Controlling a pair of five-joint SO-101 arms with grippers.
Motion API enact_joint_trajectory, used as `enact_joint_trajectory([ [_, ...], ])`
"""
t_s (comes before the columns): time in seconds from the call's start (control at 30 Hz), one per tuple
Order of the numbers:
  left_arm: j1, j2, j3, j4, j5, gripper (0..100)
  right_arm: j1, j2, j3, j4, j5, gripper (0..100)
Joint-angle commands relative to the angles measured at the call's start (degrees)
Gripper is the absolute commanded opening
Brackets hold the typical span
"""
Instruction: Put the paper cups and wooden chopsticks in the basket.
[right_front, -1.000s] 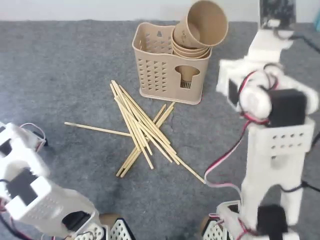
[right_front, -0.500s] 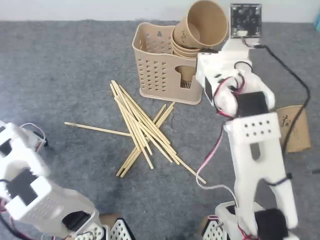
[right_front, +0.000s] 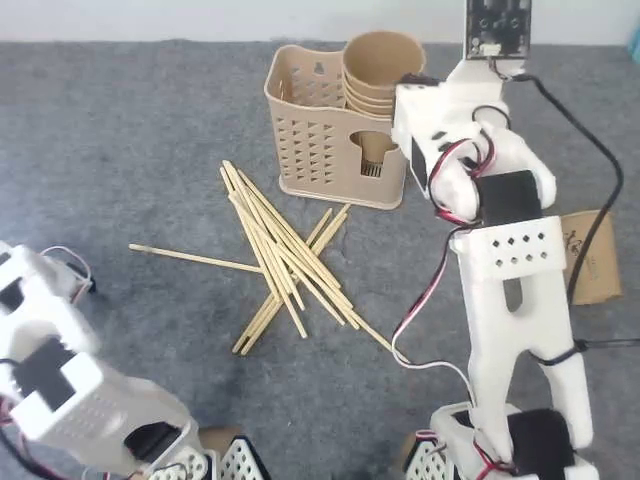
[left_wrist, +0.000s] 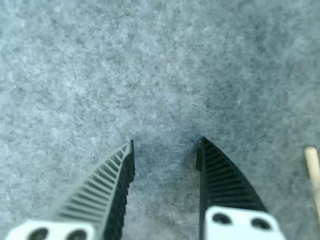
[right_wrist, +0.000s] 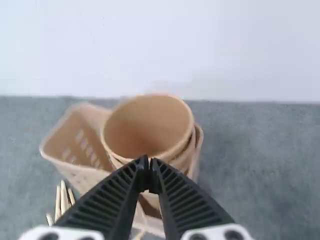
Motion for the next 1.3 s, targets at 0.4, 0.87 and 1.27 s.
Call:
enact_joint_trajectory([
  [0.4, 1.41, 0.26, -1.01, 0.35, -0.62, 20, 27.47, -12.26, 6.51, 16.84, 15.12, 0.9],
  [0.87, 1.23, 0.26, -1.01, 0.35, -0.7, 20, 39.16, 33.54, -33.76, 38.64, 18.11, 11.1],
  [1.27, 1.23, 0.26, -1.01, 0.35, -0.7, 20, 38.81, 61.93, -61.98, 35.65, 13.1, 11.1],
])
